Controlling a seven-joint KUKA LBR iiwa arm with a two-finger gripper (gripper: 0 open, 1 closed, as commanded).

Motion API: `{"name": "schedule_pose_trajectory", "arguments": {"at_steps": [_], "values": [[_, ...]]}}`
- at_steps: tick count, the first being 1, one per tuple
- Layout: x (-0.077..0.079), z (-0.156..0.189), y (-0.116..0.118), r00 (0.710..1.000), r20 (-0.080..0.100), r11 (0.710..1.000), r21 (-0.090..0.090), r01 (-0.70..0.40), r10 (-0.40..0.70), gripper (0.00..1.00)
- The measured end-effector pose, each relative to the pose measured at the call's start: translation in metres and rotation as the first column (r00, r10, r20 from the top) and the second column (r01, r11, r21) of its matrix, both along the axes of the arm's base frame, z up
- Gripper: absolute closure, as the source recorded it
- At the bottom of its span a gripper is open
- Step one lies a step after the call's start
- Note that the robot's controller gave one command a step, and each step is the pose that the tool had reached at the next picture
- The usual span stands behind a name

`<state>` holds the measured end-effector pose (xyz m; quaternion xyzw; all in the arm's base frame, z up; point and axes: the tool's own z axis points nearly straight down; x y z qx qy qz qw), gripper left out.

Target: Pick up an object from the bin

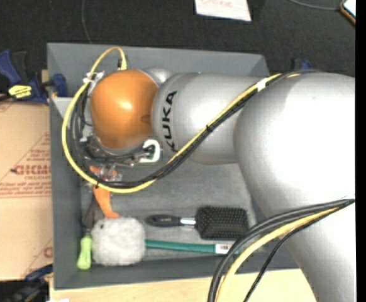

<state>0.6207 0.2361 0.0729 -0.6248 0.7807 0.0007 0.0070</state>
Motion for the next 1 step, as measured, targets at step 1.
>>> {"name": "schedule_pose_trajectory", "arguments": {"at_steps": [1], "values": [[-0.0002,0.0002,0.0005,1.0,-0.001,1.0,0.002,0.002,-0.002,1.0]]}}
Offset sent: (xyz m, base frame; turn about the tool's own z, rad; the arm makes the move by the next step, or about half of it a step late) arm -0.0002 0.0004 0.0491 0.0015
